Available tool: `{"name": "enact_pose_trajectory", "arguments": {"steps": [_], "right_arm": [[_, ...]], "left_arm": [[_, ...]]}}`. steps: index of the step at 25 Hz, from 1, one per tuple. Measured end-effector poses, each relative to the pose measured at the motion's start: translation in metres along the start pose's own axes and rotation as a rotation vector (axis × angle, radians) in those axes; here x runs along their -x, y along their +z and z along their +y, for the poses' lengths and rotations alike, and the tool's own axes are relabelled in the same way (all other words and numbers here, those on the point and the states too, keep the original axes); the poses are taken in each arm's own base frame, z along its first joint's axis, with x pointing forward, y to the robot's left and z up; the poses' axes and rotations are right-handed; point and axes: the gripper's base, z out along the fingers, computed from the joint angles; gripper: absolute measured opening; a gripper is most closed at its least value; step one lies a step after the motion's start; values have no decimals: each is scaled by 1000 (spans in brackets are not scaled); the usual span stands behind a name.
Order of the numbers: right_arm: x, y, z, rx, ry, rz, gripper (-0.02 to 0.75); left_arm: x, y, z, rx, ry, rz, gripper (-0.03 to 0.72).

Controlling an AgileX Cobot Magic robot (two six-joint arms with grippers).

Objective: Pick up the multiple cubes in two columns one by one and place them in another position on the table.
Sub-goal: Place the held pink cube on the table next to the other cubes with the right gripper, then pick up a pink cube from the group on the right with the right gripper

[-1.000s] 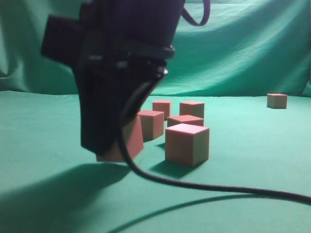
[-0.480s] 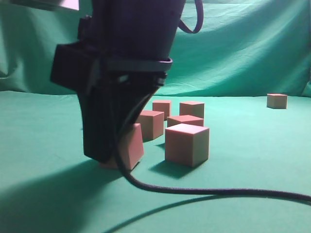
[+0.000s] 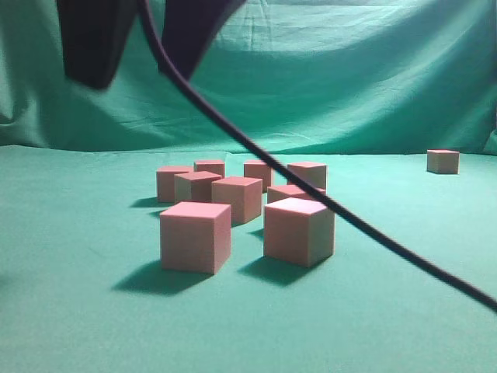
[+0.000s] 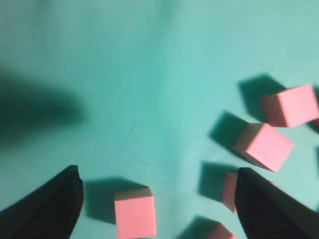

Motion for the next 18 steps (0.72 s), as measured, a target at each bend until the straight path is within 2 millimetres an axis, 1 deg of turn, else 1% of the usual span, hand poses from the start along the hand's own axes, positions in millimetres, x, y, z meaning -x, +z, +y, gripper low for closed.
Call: {"name": "enact_pose_trajectory", "arguments": {"steps": [1,2,3,5,8,14,18], "right_arm": [[3,-10,-2,-9,12,-2,551],[4,-18,-4,-24,24,-5,592],[4,-26,-7,-45,40,-5,576],[-1,-38,-17,-84,97,3,576],[-17,-54,-45,-137,238,22,576],[-71,-69,-120,-245,541,87,576],[-109,-81,-169,-356,745,20,576]], "left_arm": [[0,0,0,0,0,0,0],[0,0,0,0,0,0,0],[0,0,0,0,0,0,0],[0,0,0,0,0,0,0],[0,0,0,0,0,0,0],[0,0,0,0,0,0,0],[0,0,0,0,0,0,0]]}}
